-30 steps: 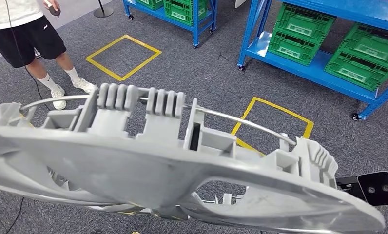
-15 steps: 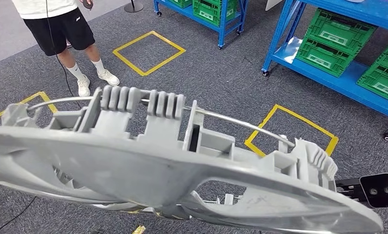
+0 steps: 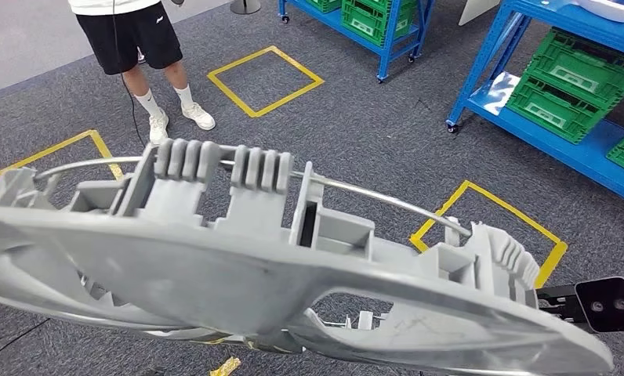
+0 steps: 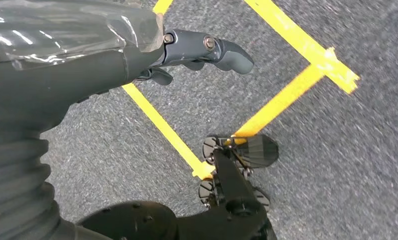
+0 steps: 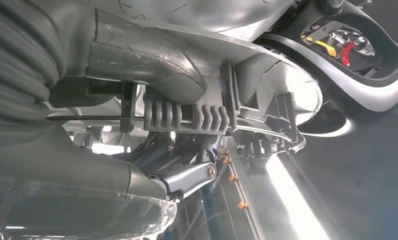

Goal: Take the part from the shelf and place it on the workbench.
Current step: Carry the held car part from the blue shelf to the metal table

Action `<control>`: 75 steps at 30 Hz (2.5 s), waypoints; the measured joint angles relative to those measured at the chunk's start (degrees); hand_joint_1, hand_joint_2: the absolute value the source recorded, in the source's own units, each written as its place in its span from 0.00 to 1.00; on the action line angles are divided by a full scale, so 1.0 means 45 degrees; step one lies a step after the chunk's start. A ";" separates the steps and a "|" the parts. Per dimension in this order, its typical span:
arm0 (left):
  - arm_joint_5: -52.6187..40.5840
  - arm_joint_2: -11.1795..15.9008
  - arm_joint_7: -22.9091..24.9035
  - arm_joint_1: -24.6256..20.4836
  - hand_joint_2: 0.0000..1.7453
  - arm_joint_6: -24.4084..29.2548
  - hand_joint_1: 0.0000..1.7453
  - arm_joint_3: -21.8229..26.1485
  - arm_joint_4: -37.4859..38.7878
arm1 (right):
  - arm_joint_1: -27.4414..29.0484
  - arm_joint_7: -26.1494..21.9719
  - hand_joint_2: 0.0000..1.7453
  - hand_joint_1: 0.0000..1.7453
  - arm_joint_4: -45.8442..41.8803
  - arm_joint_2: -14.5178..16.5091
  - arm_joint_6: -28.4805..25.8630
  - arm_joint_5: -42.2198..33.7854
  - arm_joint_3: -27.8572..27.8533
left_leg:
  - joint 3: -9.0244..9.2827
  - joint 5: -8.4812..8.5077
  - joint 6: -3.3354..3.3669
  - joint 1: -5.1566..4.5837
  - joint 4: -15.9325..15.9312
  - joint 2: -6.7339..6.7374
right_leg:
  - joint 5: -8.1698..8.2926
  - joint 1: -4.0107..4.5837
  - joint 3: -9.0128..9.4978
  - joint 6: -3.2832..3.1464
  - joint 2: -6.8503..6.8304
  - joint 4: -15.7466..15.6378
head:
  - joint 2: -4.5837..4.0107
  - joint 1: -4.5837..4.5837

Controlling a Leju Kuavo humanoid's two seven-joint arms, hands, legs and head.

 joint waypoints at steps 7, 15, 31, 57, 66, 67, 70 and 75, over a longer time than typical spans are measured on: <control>-0.0040 -0.0002 0.0012 -0.0023 1.00 -0.0010 0.00 0.0013 0.0000 | 0.0031 -0.0022 1.00 1.00 0.0006 -0.0062 0.0004 0.0002 -0.0033 | 0.0213 0.0118 0.0217 0.0046 -0.0184 -0.0936 | -0.1115 -0.0051 -0.1820 0.0045 0.0920 0.3414 | 0.0000 0.0089; -0.0192 -0.0002 0.0036 0.0038 1.00 0.0006 0.00 0.0062 0.0000 | -0.0030 -0.0022 1.00 1.00 0.0010 -0.0086 0.0009 -0.0012 -0.0033 | 0.0090 -0.0028 -0.0175 0.0050 0.0022 -0.1489 | 0.0497 -0.0059 -0.0317 -0.0131 0.1181 -0.0056 | 0.0000 0.0075; -0.0407 0.0074 0.0122 -0.0113 1.00 0.0010 0.00 0.0227 0.0001 | -0.0083 -0.0038 1.00 1.00 0.0054 -0.0096 0.0022 -0.0072 -0.0035 | 0.0173 0.0071 0.0089 -0.0020 -0.0178 -0.0175 | 0.0223 0.0094 -0.0157 -0.0130 0.0227 -0.0001 | 0.0000 -0.0003; -0.0920 -0.0053 0.0175 -0.0203 1.00 -0.0214 0.00 0.0651 0.0090 | -0.0221 -0.0644 1.00 1.00 0.0370 -0.0291 0.0212 0.0301 -0.0130 | -0.0021 -0.0193 -0.0081 -0.0014 0.0423 -0.0017 | 0.0516 0.0060 -0.0363 -0.0264 0.0662 0.0011 | 0.0000 -0.0006; -0.1103 -0.0146 0.0165 -0.0290 1.00 -0.0318 0.00 0.0908 0.0213 | -0.0287 -0.0730 1.00 1.00 0.0441 -0.0322 0.0217 0.0453 -0.0159 | 0.0413 0.0164 0.0326 -0.0024 -0.0396 -0.0593 | -0.0846 -0.0019 -0.1807 -0.0135 0.0872 0.3096 | 0.0000 0.0048; -0.1103 -0.0161 0.0165 -0.0288 1.00 -0.0319 0.00 0.0919 0.0225 | -0.0283 -0.0731 1.00 1.00 0.0458 -0.0334 0.0217 0.0467 -0.0162 | 0.0413 0.0161 0.0322 -0.0017 -0.0389 -0.0698 | -0.0927 -0.0055 -0.2028 -0.0062 0.0891 0.3504 | 0.0000 0.0047; -0.1110 -0.0209 0.0165 -0.0286 1.00 -0.0319 0.00 0.0957 0.0254 | -0.0284 -0.0731 1.00 1.00 0.0489 -0.0356 0.0217 0.0497 -0.0166 | 0.0420 0.0106 0.0232 0.0047 -0.0300 -0.1051 | -0.0151 -0.0217 -0.1334 0.0334 0.0998 0.1919 | 0.0000 0.0047; -0.1141 -0.0238 0.0166 -0.0218 1.00 -0.0318 0.00 0.1020 0.0310 | -0.0301 -0.0735 1.00 1.00 0.0510 -0.0350 0.0217 0.0522 -0.0169 | 0.0230 -0.0044 -0.0157 0.0100 -0.0036 -0.1383 | 0.0548 -0.0179 -0.0440 0.0096 0.1155 0.0053 | 0.0000 0.0052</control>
